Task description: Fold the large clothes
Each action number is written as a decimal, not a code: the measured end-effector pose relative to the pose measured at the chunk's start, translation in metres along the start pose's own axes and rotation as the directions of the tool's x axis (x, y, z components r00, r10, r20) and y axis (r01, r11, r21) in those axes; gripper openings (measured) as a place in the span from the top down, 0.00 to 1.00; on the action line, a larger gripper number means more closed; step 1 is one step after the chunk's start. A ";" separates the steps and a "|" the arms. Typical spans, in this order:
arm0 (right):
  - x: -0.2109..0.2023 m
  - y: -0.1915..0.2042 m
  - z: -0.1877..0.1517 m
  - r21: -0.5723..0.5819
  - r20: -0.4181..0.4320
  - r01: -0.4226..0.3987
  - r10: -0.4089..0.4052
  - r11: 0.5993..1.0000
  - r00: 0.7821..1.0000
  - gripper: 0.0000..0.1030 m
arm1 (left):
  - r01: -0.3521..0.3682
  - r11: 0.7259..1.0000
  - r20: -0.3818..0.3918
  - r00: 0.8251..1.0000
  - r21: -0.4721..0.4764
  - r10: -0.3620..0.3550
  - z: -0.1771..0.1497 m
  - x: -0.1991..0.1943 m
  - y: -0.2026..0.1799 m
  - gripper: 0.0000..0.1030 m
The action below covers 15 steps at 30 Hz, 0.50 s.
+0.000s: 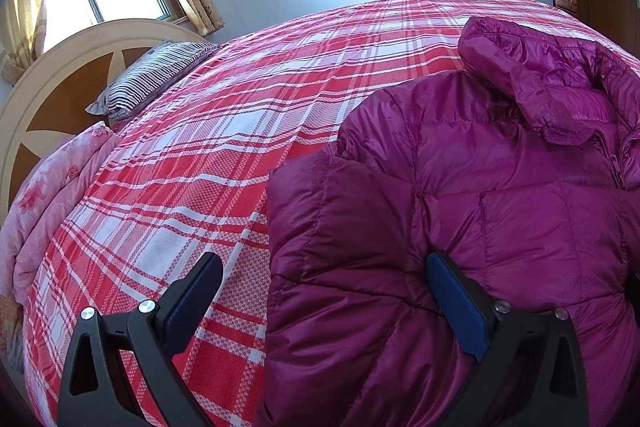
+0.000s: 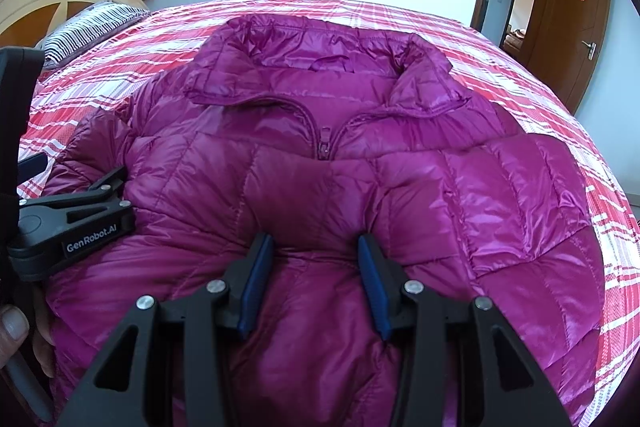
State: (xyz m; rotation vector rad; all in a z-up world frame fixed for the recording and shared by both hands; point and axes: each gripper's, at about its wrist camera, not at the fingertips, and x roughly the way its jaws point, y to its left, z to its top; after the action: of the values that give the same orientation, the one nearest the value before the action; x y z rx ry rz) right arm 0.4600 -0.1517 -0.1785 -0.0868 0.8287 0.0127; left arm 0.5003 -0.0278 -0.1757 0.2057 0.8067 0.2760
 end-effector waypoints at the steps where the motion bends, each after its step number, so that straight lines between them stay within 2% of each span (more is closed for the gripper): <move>1: 0.000 0.000 0.000 -0.002 0.000 0.001 -0.001 1.000 1.000 0.54 | 0.001 1.000 0.000 1.000 -0.001 -0.001 0.000 0.000 0.000 0.01; 8: 0.000 -0.001 0.000 0.002 0.003 -0.002 0.002 1.000 1.000 0.54 | 0.026 1.000 -0.012 1.000 -0.012 -0.026 0.000 0.003 0.004 0.01; 12: -0.002 -0.004 -0.001 0.007 0.006 -0.012 0.012 1.000 1.000 0.54 | 0.102 0.994 -0.050 0.993 -0.048 -0.105 0.004 -0.004 0.021 0.01; 15: -0.007 -0.011 -0.001 0.037 0.010 -0.072 0.072 0.997 0.997 0.49 | 0.166 0.983 0.028 0.986 -0.083 -0.164 0.024 -0.034 0.040 0.01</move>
State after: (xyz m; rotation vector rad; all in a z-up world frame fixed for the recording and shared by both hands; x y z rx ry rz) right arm 0.4556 -0.1626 -0.1733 -0.0222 0.8232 0.0653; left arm 0.4888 -0.0029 -0.1247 0.0609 0.7841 0.1516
